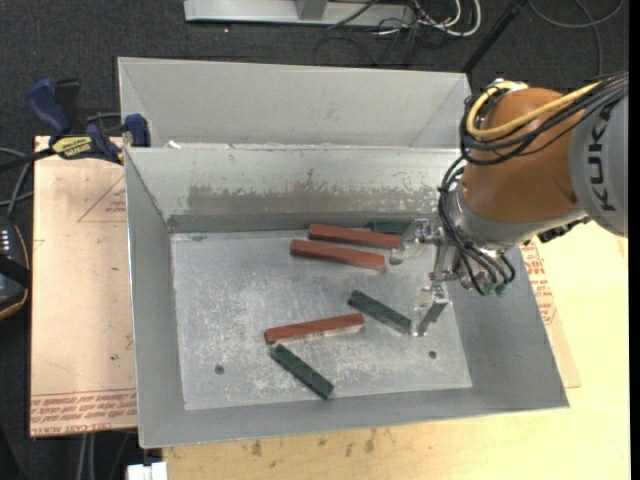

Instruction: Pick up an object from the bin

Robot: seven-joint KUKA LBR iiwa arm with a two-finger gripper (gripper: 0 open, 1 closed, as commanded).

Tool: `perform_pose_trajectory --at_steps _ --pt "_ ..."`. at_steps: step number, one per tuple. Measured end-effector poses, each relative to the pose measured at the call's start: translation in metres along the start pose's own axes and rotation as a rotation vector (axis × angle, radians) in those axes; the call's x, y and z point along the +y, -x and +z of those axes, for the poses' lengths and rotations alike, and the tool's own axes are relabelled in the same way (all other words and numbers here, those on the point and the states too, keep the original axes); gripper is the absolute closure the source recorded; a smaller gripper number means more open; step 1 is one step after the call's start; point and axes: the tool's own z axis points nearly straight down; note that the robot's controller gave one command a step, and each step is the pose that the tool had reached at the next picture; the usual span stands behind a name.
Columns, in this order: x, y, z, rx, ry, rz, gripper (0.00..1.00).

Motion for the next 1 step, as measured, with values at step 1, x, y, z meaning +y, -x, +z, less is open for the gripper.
perform_pose_trajectory --at_steps 1 --pt "0.0120 -0.0510 0.0855 0.010 0.001 -0.026 1.00"
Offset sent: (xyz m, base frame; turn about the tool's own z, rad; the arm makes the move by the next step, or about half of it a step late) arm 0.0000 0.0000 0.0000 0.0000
